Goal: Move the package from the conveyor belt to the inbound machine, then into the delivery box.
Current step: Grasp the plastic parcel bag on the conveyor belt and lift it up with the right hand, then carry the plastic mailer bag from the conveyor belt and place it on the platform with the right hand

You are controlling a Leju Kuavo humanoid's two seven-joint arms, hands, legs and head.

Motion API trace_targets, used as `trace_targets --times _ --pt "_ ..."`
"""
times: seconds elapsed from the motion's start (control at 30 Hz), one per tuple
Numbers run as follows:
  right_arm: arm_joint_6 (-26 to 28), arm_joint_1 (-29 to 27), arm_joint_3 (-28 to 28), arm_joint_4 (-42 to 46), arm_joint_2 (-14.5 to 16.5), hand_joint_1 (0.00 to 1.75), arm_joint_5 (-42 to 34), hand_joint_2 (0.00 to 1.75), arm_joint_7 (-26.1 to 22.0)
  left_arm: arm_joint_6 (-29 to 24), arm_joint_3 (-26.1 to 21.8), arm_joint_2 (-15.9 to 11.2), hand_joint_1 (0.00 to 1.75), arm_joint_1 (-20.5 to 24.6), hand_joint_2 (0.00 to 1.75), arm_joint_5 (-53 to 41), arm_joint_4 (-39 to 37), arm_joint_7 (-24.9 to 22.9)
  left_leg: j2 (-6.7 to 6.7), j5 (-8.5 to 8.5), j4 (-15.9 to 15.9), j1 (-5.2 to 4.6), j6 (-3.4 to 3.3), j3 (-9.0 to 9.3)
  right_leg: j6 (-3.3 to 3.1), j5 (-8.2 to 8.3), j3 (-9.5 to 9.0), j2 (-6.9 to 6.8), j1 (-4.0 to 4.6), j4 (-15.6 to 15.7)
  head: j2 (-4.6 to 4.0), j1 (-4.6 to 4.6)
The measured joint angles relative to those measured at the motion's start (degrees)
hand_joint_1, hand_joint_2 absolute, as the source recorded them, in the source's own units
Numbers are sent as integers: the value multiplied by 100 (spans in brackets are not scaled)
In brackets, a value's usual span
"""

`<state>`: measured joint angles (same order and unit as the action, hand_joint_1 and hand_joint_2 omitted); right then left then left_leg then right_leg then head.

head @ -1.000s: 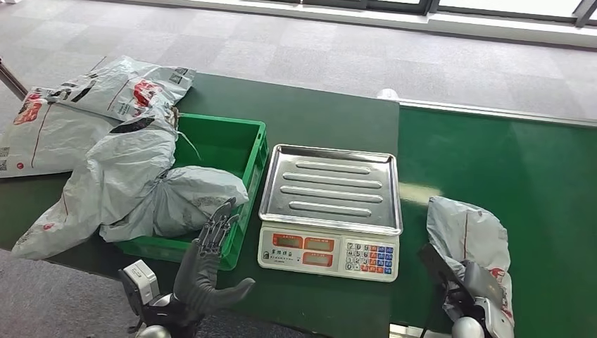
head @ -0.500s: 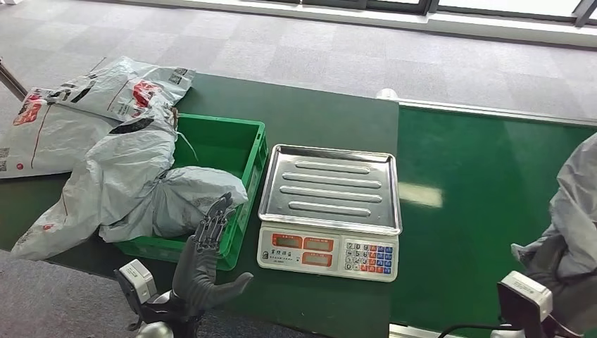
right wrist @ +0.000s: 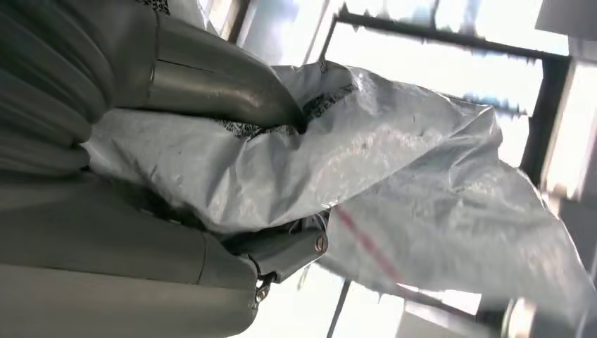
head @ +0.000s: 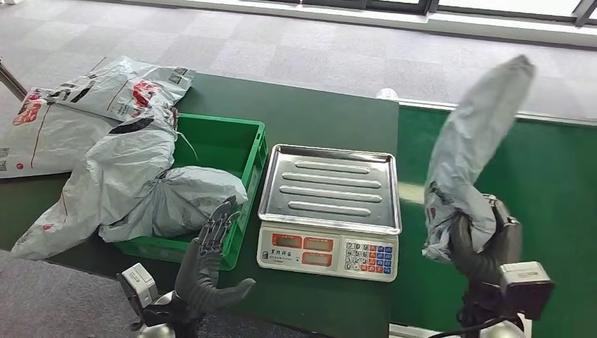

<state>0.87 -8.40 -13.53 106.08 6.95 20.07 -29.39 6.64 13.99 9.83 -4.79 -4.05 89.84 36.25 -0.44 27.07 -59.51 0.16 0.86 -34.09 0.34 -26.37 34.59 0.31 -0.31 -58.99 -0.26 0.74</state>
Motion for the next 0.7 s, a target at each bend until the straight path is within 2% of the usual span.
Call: trace_targets --times 0.07,0.13,0.2,0.4,0.47,0.57,0.6,0.7 --pt "-354 237 423 -165 -263 175 1011 175 157 62 1 -8 0 53 175 -38 -82 42 -7 -7 1 1 2 -20 -2 4 0 -5 1 -4 0 1" --pt "-494 727 1033 -495 -538 175 2060 175 458 103 7 -13 0 160 175 -72 -174 68 9 -7 2 1 4 -37 -7 9 5 9 1 -6 0 1" --pt "-482 1331 1673 -957 -734 175 2622 175 776 120 20 -13 0 266 175 -95 -234 76 25 -14 3 1 7 -22 -9 18 13 22 1 -7 0 -1" --pt "-518 2794 2987 -2296 -907 175 3064 175 1367 63 28 -13 0 320 175 -108 -245 -13 2 -43 3 2 16 -11 -15 37 22 10 2 -11 0 -1" --pt "-517 3042 3191 -2564 -909 175 3179 175 1527 54 28 -13 0 321 175 -107 -233 -27 2 -43 3 2 16 -10 -15 38 23 9 3 -11 0 -1" --pt "-513 3096 3246 -2636 -909 175 3208 175 1564 52 28 -13 0 321 175 -107 -230 -28 1 -43 3 2 16 -10 -15 38 23 8 3 -10 0 -1" --pt "-452 3202 3363 -2803 -909 167 3361 175 1730 45 28 -13 0 320 175 -108 -226 -41 -3 -44 3 2 17 -12 -16 37 23 5 3 -11 0 -1" --pt "-59 3786 3898 -3816 -908 36 4317 175 2697 3 26 -13 0 320 175 -127 -190 -137 -16 -47 3 2 19 -22 -16 38 26 -6 2 -10 0 -1"
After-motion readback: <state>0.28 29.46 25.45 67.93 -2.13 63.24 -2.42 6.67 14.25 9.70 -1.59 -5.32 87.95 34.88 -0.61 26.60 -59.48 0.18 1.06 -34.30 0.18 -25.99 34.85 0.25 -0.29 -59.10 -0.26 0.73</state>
